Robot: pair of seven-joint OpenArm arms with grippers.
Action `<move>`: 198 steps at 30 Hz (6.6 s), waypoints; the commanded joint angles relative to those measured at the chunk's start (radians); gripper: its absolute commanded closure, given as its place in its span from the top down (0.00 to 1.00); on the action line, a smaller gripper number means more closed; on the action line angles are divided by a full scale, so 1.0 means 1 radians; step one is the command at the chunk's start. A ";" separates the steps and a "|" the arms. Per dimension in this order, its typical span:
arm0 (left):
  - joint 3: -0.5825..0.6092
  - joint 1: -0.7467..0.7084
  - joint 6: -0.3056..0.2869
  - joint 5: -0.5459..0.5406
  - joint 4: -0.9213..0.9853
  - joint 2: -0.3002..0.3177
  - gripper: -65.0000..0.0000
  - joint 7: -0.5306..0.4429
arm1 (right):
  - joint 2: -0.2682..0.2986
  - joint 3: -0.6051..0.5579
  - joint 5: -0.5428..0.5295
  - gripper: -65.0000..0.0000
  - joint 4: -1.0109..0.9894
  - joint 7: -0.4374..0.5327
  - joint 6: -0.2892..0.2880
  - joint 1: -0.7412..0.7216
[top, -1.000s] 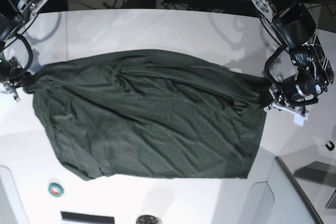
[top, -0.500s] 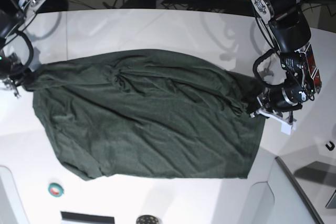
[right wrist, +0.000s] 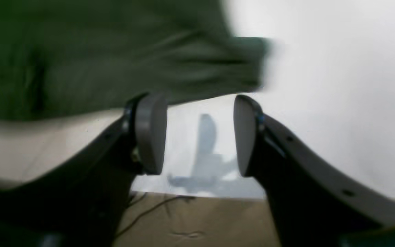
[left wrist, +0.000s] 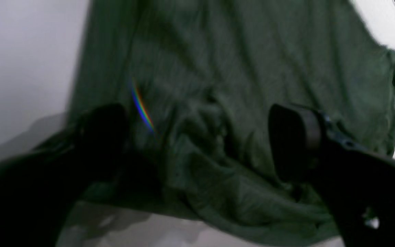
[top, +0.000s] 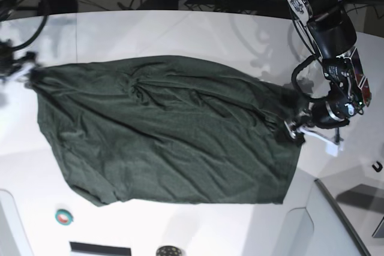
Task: Layout the t-shirt on the table in an organized manner, then fold the t-shirt properly
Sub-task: 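Release the corner with the right gripper and move it to the edge middle, then pinch the shirt edge middle with the right gripper and lift it, then drag the pinched fabric with the right gripper toward the shirt corner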
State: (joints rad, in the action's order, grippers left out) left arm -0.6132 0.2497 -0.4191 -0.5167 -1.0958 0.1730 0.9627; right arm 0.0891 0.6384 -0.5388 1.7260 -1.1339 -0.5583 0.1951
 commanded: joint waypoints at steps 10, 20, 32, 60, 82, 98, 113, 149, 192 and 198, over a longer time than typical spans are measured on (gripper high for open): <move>-0.270 -0.358 -0.007 -0.009 -0.358 0.069 0.71 -0.020 | -0.001 -0.674 0.510 0.37 0.030 0.484 0.188 0.154; -0.333 -0.550 -0.007 -0.009 -0.358 0.167 0.00 -0.021 | -0.001 -1.188 0.989 0.46 -0.108 0.602 0.548 0.114; -0.331 -0.562 -0.007 -0.007 -0.352 0.161 0.00 -0.021 | -0.002 -1.376 1.078 0.45 -0.220 0.601 0.671 0.074; -0.324 -0.550 -0.007 -0.007 -0.352 0.165 0.00 -0.021 | -0.010 -1.498 1.067 0.32 -0.283 0.596 0.590 0.096; -0.324 -0.551 -0.007 -0.007 -0.352 0.167 0.00 -0.021 | -0.007 -1.494 0.983 0.06 -0.389 0.598 0.582 0.050; -0.324 -0.559 -0.007 -0.007 -0.350 0.167 0.00 -0.021 | 0.016 -1.501 0.985 0.04 -0.268 0.555 0.582 0.033; -0.324 -0.553 -0.007 -0.007 -0.350 0.167 0.00 -0.021 | 0.010 -1.498 0.978 0.34 -0.266 0.553 0.582 0.033; -0.324 -0.551 -0.007 -0.007 -0.280 0.167 0.00 -0.021 | 0.007 -1.498 0.983 0.00 -0.396 0.555 0.582 -0.041; -0.324 -0.550 -0.007 -0.007 -0.274 0.167 0.00 -0.021 | 0.004 -1.528 0.977 0.00 -0.407 0.423 0.484 -0.400; -0.324 -0.537 -0.007 -0.006 -0.274 0.167 0.00 -0.021 | 0.004 -1.523 0.977 0.00 -0.464 0.457 0.484 -0.448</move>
State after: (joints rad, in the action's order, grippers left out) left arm -0.9314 -0.2932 -0.4221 -0.5156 -1.3567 0.3183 0.9554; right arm 0.0956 -0.8894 0.4255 1.2488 -0.6838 -0.0734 -0.2310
